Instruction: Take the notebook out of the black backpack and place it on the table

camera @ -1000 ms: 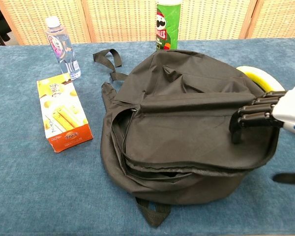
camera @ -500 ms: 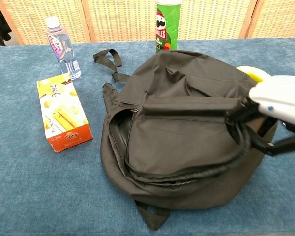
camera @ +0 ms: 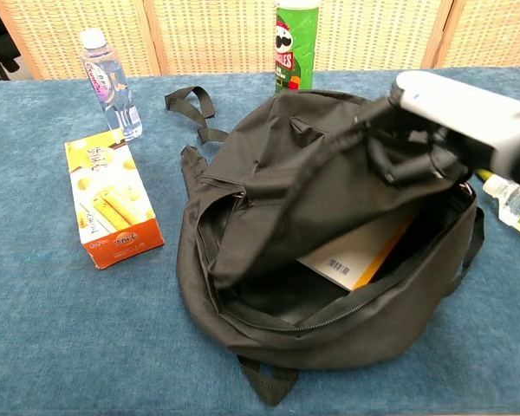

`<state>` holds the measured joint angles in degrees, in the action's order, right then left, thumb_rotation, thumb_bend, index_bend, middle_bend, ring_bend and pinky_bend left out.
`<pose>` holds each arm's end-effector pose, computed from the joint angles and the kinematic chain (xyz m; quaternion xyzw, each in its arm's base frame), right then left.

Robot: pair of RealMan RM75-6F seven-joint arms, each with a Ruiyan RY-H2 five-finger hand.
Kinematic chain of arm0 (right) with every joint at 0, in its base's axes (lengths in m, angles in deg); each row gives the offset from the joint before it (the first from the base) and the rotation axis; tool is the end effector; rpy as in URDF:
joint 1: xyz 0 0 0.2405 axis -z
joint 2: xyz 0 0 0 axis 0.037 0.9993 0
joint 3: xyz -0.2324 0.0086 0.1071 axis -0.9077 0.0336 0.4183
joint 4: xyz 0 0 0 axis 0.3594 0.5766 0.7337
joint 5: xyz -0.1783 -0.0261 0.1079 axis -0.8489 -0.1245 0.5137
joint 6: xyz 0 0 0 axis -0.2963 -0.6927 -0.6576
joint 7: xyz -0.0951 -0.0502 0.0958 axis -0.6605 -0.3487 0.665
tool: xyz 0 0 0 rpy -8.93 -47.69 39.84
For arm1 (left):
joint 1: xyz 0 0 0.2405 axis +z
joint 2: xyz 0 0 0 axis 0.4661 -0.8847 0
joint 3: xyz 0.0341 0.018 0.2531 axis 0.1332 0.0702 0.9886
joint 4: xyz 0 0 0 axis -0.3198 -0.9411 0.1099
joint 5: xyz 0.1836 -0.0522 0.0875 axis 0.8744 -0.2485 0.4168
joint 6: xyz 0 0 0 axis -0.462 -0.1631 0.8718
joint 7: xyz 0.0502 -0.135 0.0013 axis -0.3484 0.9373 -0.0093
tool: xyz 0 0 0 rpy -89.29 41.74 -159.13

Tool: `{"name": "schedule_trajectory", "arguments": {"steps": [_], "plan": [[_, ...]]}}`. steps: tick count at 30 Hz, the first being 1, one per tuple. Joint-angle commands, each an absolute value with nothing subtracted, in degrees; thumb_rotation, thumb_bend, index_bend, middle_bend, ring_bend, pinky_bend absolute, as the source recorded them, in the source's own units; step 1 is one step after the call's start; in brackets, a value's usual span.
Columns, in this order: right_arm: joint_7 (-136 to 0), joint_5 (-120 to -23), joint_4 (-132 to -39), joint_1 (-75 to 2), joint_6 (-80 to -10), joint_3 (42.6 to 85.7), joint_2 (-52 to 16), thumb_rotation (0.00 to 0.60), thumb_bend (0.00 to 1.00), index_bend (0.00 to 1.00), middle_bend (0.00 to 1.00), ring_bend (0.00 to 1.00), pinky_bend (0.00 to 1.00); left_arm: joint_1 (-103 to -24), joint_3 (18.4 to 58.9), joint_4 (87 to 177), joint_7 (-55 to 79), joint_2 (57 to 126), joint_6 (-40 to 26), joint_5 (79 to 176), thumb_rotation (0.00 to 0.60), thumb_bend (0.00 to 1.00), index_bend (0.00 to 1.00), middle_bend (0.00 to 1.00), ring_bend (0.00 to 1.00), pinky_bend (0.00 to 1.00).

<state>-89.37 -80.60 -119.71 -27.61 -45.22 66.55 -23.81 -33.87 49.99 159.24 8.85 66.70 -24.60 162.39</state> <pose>-0.1133 -0.2531 0.0061 0.6426 -0.4869 0.4829 0.3417 -0.2787 0.1599 0.1507 -0.6830 -0.3752 -0.3641 0.5101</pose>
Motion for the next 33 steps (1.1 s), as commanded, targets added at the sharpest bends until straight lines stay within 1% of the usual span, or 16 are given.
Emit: {"name": "schedule_trajectory", "arguments": {"steps": [1,5,6,8,10,15,21,26,33], "plan": [[-97.2,-70.6,-122.7,-30.0,-50.6,73.1,-30.6,0.600,0.58,0.68,0.63,0.53,0.41,-35.3,49.8,159.7,8.9,67.5,-23.0,163.2,0.600,0.16,0.00,0.00,0.00,0.00],[-99.3,-63.7,-123.1,-32.4,-52.3,77.6,-32.8,0.600,0.57,0.68,0.63,0.53,0.41,-38.9,49.8,160.3,10.4,68.6,-19.1,166.0,0.600,0.16,0.00,0.00,0.00,0.00],[-97.3,-61.1,-121.1,-34.0,-49.1,80.1,-32.0,0.600,0.57,0.68,0.63,0.53,0.41,-42.5,49.5,161.5,11.4,69.9,-15.4,169.1,0.600,0.16,0.00,0.00,0.00,0.00],[-95.0,-59.4,-119.5,-35.2,-45.5,81.5,-30.4,0.600,0.57,0.68,0.63,0.53,0.41,-44.8,49.1,161.8,12.4,70.7,-13.2,169.9,0.600,0.16,0.00,0.00,0.00,0.00],[-92.8,-59.9,-117.7,-36.1,-43.4,82.4,-28.9,0.600,0.57,0.68,0.63,0.53,0.41,-47.4,48.9,162.0,13.7,72.2,-10.9,171.7,0.600,0.16,0.00,0.00,0.00,0.00],[-87.7,-61.6,-114.6,-37.7,-38.9,82.4,-25.8,0.600,0.54,0.68,0.63,0.53,0.41,-52.1,48.5,161.7,13.7,76.1,-6.5,173.5,0.600,0.19,0.00,0.00,0.00,0.00],[-81.8,-65.2,-110.9,-38.3,-35.3,81.2,-22.4,0.600,0.54,0.68,0.63,0.53,0.41,-55.7,47.7,162.2,10.1,81.5,-1.8,172.1,0.600,0.25,0.00,0.00,0.00,0.00],[-78.2,-65.5,-110.2,-38.4,-35.8,80.8,-21.5,0.600,0.54,0.68,0.62,0.53,0.41,-58.2,46.5,162.3,7.2,85.4,1.7,169.5,0.600,0.26,0.00,0.00,0.00,0.00],[-77.8,-62.7,-113.2,-39.1,-38.1,80.2,-21.1,0.600,0.54,0.68,0.62,0.53,0.41,-62.6,43.6,159.3,2.2,92.2,7.5,163.3,0.600,0.26,0.00,0.00,0.00,0.00]]}}
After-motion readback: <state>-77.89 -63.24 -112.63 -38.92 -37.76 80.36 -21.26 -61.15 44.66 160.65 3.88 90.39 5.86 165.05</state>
